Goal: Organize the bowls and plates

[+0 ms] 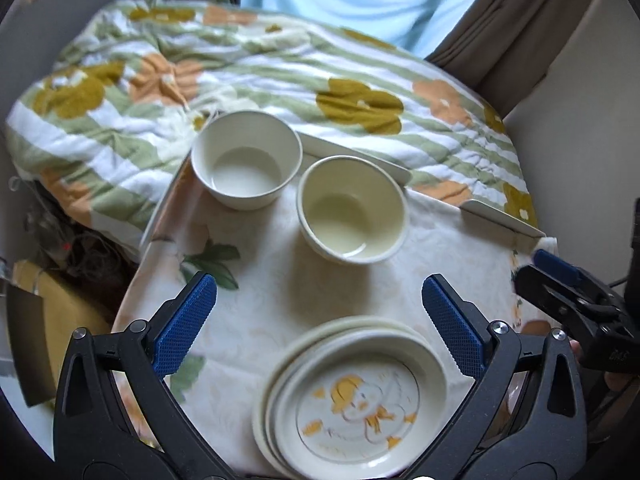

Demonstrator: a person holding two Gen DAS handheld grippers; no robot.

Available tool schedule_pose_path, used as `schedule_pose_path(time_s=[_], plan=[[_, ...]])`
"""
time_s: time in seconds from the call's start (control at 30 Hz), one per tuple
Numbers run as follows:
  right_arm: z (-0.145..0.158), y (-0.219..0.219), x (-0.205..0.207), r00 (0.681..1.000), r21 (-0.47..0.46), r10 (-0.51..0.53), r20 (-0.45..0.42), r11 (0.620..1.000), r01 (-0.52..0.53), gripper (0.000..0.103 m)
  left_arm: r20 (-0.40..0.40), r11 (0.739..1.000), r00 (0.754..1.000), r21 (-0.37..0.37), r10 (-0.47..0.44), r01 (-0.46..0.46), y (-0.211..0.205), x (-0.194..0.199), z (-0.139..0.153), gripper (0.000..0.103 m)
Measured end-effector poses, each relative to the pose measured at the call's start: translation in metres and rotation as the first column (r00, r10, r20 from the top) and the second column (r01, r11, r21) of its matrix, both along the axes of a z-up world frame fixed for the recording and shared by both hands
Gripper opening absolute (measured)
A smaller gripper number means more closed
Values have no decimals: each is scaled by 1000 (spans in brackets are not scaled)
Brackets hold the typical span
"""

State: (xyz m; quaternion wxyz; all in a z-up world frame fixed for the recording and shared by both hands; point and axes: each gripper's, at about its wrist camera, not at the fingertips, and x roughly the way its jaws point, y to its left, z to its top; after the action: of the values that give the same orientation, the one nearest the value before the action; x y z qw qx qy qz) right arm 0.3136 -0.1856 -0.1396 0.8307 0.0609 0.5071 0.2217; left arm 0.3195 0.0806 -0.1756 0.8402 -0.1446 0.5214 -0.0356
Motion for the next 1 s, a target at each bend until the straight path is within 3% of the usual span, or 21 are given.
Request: schedule_pose_path(time_s=[0.13, 0.23, 0.4, 0.47, 0.53, 0.63, 0.83, 1.0], plan=[[-35, 28, 40, 996, -30, -22, -89, 999, 19, 102, -84, 999, 996, -42, -31, 27, 9, 41, -40, 94], [-63, 40, 61, 988, -30, -47, -150, 999, 43, 99, -134, 996, 989, -63, -64, 56, 6, 62, -65, 76], [-92, 50, 77, 973, -30, -63, -221, 998, 58, 72, -172, 993, 980, -92, -95, 80, 2, 87, -91, 58], [-99, 54, 82, 970, -39, -60, -237, 998, 53, 57, -175, 991, 979, -101, -108, 91, 2, 94, -96, 51], [-103, 56, 86, 967, -41, -62, -246, 998, 54, 53, -183, 987, 975, -121, -126, 105, 1, 100, -100, 38], [-107, 58, 90, 965, -41, -68, -255, 997, 60, 44, -192, 985, 971, -121, -146, 124, -2, 107, -105, 27], [-111, 65, 93, 961, -22, -59, -271, 998, 55, 14, -190, 985, 968, -95, -162, 146, -6, 111, -104, 22], [-110, 68, 93, 963, -31, -61, -263, 998, 55, 14, -180, 986, 970, -70, -164, 154, -8, 110, -103, 22]])
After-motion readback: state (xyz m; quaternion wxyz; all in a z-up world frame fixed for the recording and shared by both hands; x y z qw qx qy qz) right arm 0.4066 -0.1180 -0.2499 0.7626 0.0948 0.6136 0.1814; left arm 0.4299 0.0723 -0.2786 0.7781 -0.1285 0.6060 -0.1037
